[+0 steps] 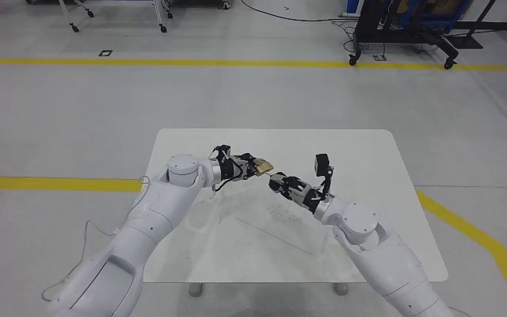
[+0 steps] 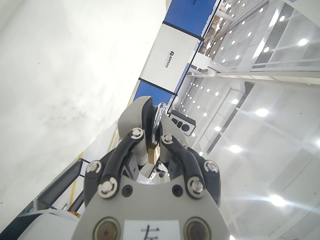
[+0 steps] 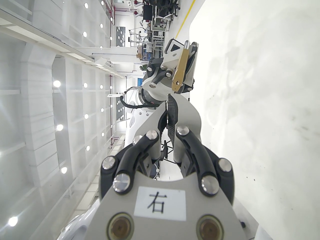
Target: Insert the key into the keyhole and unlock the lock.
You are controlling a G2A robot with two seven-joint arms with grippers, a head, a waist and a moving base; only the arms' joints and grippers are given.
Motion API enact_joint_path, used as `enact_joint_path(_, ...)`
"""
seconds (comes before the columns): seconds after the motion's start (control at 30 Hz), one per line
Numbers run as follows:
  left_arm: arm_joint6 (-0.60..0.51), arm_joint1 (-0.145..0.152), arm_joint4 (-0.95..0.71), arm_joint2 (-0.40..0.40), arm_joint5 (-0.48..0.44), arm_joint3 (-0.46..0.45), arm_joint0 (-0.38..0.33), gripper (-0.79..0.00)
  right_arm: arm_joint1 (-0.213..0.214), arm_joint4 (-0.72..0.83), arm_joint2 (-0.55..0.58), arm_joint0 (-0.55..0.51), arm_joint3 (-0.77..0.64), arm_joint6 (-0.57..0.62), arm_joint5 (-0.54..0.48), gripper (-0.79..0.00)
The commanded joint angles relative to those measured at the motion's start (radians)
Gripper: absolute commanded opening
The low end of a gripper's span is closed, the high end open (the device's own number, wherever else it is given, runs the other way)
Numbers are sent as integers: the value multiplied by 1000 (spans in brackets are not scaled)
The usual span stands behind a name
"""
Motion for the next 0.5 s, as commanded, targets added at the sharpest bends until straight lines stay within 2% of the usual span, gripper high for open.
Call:
enact_joint_path(0.0, -4, -2, 1, -2, 2, 4, -1, -785, -2, -10, -2, 2, 3, -14, 4, -785)
enact_joint_path(0.47, 26, -15, 38, -12, -12, 2, 7, -785, -11, -38, 1, -6, -7, -56, 39, -785)
